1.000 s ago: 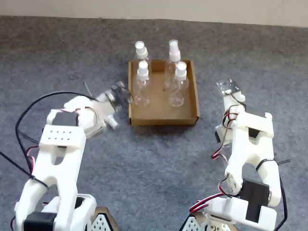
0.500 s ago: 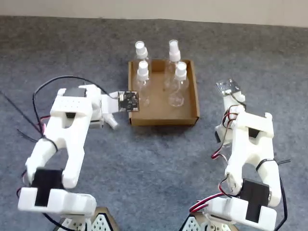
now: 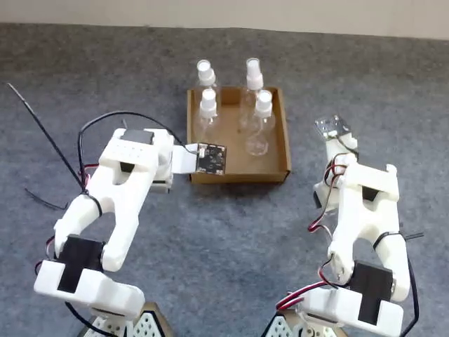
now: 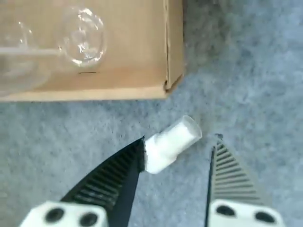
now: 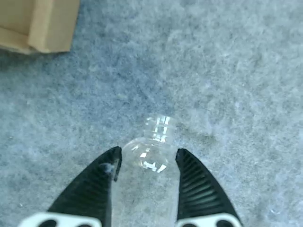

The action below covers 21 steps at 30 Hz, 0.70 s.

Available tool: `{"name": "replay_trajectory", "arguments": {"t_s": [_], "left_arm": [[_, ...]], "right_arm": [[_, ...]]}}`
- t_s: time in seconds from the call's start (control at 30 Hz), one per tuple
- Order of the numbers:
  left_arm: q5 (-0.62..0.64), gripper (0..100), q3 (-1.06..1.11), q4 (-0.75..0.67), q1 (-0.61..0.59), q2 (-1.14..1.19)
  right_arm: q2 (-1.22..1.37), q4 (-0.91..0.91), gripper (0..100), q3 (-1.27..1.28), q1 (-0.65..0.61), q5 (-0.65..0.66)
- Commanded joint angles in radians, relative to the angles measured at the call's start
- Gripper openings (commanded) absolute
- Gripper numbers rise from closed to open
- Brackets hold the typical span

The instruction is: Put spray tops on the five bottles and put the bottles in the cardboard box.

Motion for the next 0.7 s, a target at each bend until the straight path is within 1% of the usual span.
{"name": "replay_trajectory", "arguments": {"t_s": [0.0, 0.17, 0.27, 0.4, 0.47, 0.67], "left_arm": [[-0.167, 20, -0.005, -0.006, 0.007, -0.004], [-0.167, 21, 0.102, -0.124, 0.005, -0.005], [-0.167, 21, 0.136, -0.164, 0.005, -0.005], [-0.164, 20, 0.142, -0.164, -0.001, -0.005], [-0.163, 20, 0.142, -0.163, -0.024, -0.007], [-0.163, 13, 0.142, -0.161, -0.093, -0.007]], "right_arm": [[0.012, -0.005, 0.5, 0.024, -0.007, -0.005], [0.010, -0.005, 0.5, 0.024, -0.007, -0.005], [0.007, -0.005, 0.5, 0.024, -0.005, -0.005], [0.004, -0.005, 0.5, 0.024, -0.005, -0.005], [0.004, -0.005, 0.5, 0.022, -0.004, -0.005], [0.004, -0.005, 0.5, 0.022, -0.007, -0.008]]}}
